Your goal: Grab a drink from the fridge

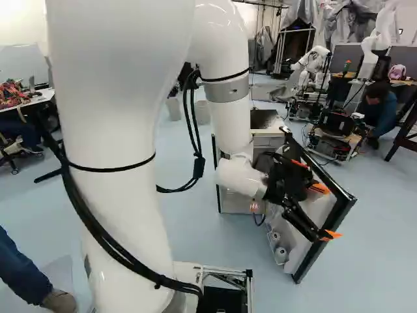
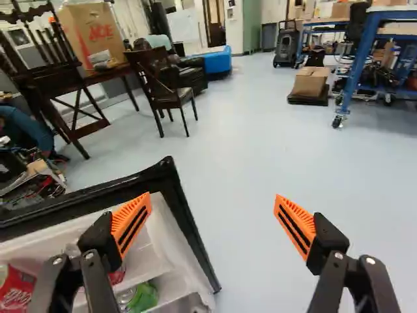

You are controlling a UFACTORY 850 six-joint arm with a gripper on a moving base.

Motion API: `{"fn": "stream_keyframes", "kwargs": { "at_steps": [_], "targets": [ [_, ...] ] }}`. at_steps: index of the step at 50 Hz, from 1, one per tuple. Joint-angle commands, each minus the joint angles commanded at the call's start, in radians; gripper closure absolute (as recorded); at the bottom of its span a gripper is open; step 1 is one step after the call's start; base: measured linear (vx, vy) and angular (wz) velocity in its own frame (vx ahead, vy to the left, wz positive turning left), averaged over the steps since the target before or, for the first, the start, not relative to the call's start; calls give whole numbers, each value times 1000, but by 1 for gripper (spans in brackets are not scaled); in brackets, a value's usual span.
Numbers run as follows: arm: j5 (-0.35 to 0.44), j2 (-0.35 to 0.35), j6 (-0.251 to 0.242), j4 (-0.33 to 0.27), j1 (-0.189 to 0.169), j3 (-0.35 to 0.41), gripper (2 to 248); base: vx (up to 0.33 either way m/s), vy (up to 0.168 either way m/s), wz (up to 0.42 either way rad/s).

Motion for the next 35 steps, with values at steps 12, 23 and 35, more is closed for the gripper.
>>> {"fn": "stream_keyframes", "kwargs": {
  "at_steps": [12,23,35],
  "targets": [
    [0,54,0,-126,33,68,3,0,0,0],
    [0,99,0,-242,70,123,3,0,0,0],
    [0,142,0,-368,115,172,3,0,0,0]
  ]
}}
